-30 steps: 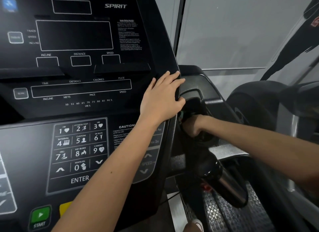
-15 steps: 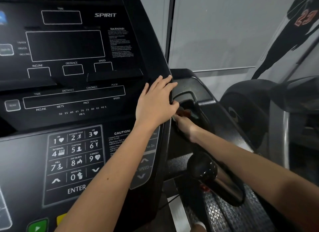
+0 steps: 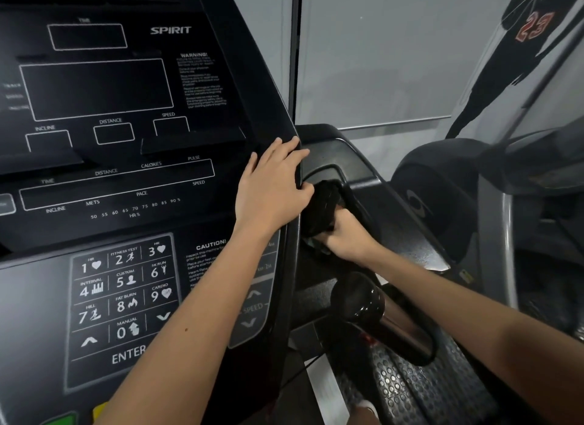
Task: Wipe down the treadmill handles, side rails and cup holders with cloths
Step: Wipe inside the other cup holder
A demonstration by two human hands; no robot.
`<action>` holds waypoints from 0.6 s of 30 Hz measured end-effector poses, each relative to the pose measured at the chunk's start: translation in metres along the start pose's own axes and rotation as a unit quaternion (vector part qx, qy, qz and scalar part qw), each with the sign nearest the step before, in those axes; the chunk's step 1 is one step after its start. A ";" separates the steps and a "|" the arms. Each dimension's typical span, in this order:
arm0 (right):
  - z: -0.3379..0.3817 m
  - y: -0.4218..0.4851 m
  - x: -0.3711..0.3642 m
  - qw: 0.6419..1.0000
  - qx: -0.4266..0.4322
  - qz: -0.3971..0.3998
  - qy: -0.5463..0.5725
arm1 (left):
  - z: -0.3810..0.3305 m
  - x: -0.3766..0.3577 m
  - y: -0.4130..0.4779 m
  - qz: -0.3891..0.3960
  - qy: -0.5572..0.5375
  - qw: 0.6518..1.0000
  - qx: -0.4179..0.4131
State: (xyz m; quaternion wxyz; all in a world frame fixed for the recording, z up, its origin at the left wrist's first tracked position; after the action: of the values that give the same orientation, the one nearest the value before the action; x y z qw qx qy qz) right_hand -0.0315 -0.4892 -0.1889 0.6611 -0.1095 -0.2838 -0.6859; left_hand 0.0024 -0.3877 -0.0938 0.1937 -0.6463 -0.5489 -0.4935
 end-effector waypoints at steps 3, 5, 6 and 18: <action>0.000 0.002 -0.003 1.000 -0.006 0.005 0.011 | 0.000 0.000 0.000 0.001 0.002 1.000 -0.001; -0.006 0.008 -0.017 0.996 -0.070 0.041 0.024 | 0.000 0.000 0.000 0.000 0.001 1.000 -0.001; -0.014 0.012 -0.025 0.993 -0.106 0.058 0.017 | 0.000 0.001 0.000 0.000 0.001 1.000 -0.001; 0.007 -0.026 0.002 0.953 -0.091 0.271 -0.099 | 0.000 0.000 -0.001 0.003 0.001 1.000 -0.004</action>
State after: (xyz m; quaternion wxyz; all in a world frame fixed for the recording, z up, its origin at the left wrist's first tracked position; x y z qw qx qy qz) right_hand -0.0587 -0.4880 -0.1884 0.7778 -0.3091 -0.2441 -0.4899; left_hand 0.0018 -0.3876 -0.0942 0.1932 -0.6482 -0.5443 -0.4962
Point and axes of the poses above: each hand's wrist, its own y-axis towards the middle knuckle, its own x-axis out of the back of the hand, z = x × y, the point moved 9 cm from there along y, towards the middle knuckle, and after that the axes turned 11 degrees about x, right-handed, at the moved point
